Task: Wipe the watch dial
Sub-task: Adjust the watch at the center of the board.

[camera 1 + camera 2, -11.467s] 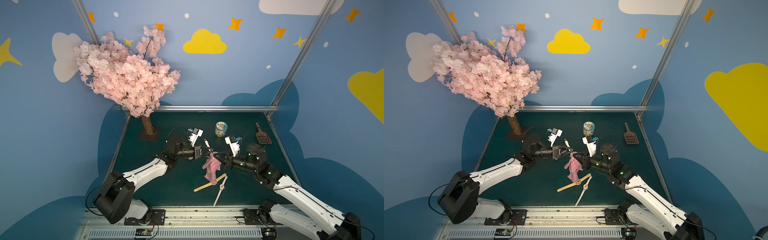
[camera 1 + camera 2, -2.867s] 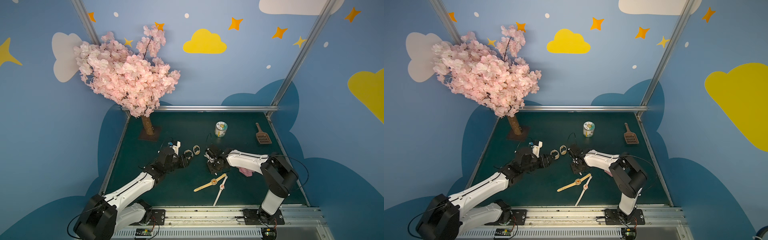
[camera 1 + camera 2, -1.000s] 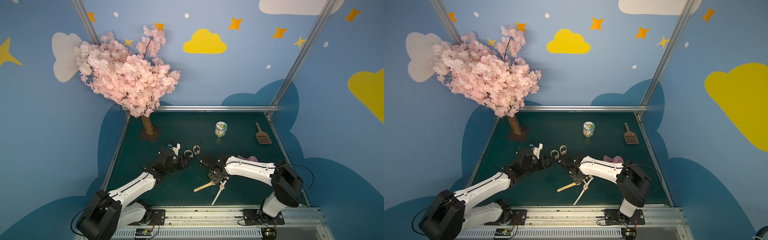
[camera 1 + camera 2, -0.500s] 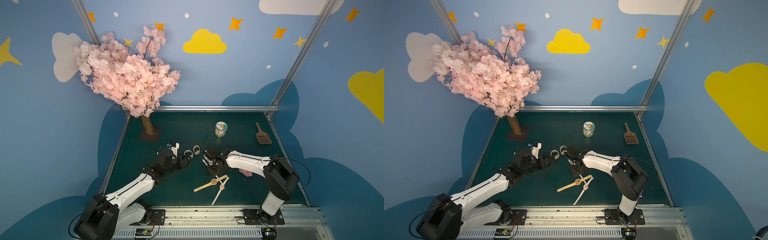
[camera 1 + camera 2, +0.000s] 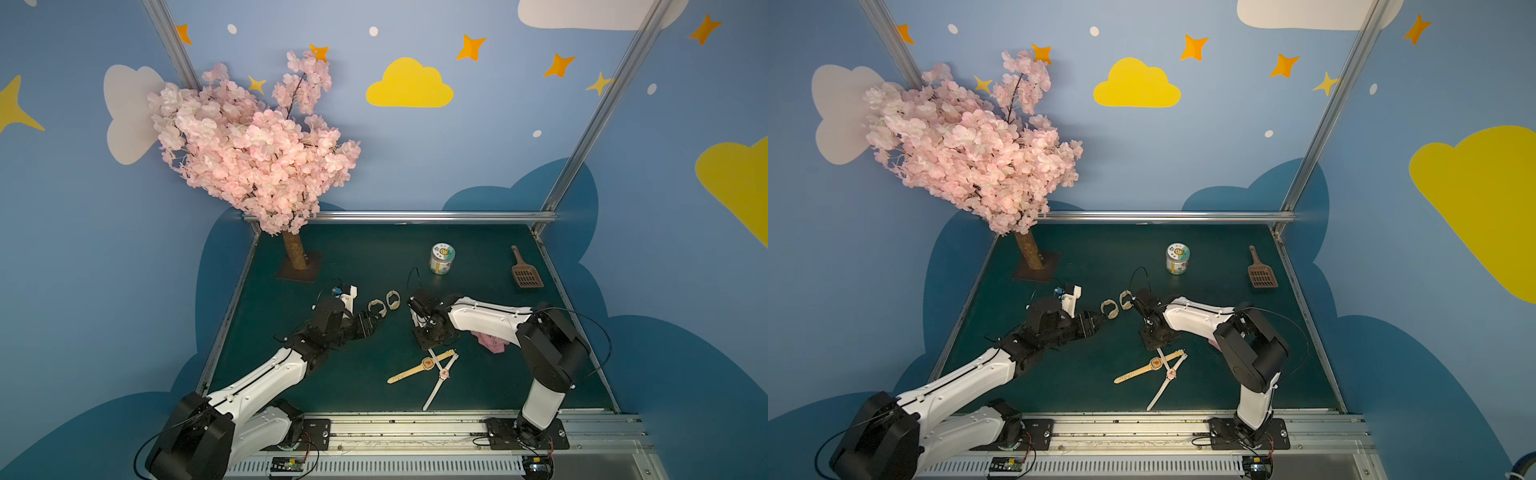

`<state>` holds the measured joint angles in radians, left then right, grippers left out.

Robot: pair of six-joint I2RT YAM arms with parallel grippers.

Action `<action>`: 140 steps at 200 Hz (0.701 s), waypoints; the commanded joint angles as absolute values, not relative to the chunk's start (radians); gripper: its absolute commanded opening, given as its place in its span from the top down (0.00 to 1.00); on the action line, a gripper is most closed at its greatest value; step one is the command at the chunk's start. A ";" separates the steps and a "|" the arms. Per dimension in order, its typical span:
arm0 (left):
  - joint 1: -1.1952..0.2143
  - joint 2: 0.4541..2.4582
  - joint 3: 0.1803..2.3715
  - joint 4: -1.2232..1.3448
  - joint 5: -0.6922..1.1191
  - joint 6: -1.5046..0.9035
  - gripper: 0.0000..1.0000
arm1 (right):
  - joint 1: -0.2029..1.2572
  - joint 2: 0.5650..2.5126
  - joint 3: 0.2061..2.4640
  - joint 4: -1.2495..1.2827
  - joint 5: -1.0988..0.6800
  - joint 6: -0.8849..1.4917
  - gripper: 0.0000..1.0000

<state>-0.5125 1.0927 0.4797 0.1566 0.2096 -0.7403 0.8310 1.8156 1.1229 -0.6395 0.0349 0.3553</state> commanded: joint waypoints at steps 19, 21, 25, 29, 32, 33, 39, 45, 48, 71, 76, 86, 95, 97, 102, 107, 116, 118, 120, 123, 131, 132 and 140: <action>-0.506 1.091 0.488 0.140 0.211 -0.727 0.47 | 0.742 1.926 1.194 -0.566 0.115 0.299 0.84; -0.506 1.090 0.488 0.140 0.211 -0.727 0.47 | 0.740 1.930 1.199 -0.565 0.113 0.293 0.84; -0.506 1.089 0.487 0.140 0.211 -0.727 0.47 | 0.735 1.937 1.208 -0.565 0.111 0.281 0.84; -0.506 1.088 0.485 0.138 0.209 -0.727 0.47 | 0.731 1.944 1.217 -0.563 0.107 0.268 0.84; -0.506 1.086 0.483 0.138 0.208 -0.727 0.47 | 0.727 1.947 1.224 -0.562 0.107 0.260 0.84; -0.506 1.087 0.483 0.138 0.208 -0.727 0.47 | 0.726 1.949 1.226 -0.562 0.106 0.259 0.84; -0.506 1.083 0.482 0.138 0.206 -0.728 0.47 | 0.721 1.960 1.239 -0.562 0.109 0.243 0.84; -0.505 1.080 0.479 0.137 0.206 -0.728 0.47 | 0.714 1.971 1.252 -0.561 0.106 0.229 0.84; -0.505 1.079 0.479 0.137 0.204 -0.727 0.47 | 0.711 1.976 1.258 -0.562 0.105 0.223 0.84; -0.504 1.069 0.479 0.128 0.201 -0.725 0.47 | 0.687 2.005 1.296 -0.561 0.091 0.190 0.84; -0.504 1.066 0.479 0.125 0.200 -0.725 0.47 | 0.681 2.010 1.304 -0.562 0.090 0.186 0.83; -0.503 1.062 0.479 0.121 0.198 -0.723 0.47 | 0.677 2.021 1.319 -0.562 0.085 0.175 0.83; -0.502 1.060 0.477 0.120 0.198 -0.721 0.47 | 0.675 2.028 1.333 -0.561 0.082 0.164 0.83; -0.502 1.060 0.477 0.120 0.198 -0.721 0.47 | 0.675 2.029 1.336 -0.561 0.081 0.161 0.83; -0.500 1.059 0.477 0.120 0.198 -0.721 0.47 | 0.675 2.036 1.342 -0.560 0.078 0.154 0.82; -0.500 1.059 0.477 0.120 0.198 -0.723 0.47 | 0.675 2.039 1.349 -0.560 0.078 0.148 0.82; -0.500 1.058 0.477 0.120 0.198 -0.724 0.47 | 0.675 2.046 1.359 -0.561 0.075 0.137 0.82; -0.500 1.058 0.477 0.120 0.198 -0.724 0.47 | 0.675 2.047 1.361 -0.561 0.075 0.136 0.82; -0.500 1.059 0.477 0.120 0.198 -0.723 0.47 | 0.675 2.048 1.362 -0.562 0.075 0.134 0.82; -0.501 1.058 0.477 0.119 0.199 -0.725 0.47 | 0.675 2.050 1.365 -0.563 0.075 0.133 0.81; -0.500 1.058 0.477 0.118 0.199 -0.724 0.47 | 0.675 2.052 1.366 -0.565 0.074 0.130 0.81; -0.500 1.057 0.476 0.118 0.199 -0.725 0.47 | 0.675 2.051 1.366 -0.565 0.074 0.129 0.81; -0.500 1.054 0.474 0.118 0.198 -0.725 0.47 | 0.675 2.052 1.363 -0.565 0.072 0.125 0.80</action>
<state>-0.5041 1.0710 0.4797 0.1333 0.2054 -0.7376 0.6880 1.9957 1.3643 -0.6212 0.0360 0.1658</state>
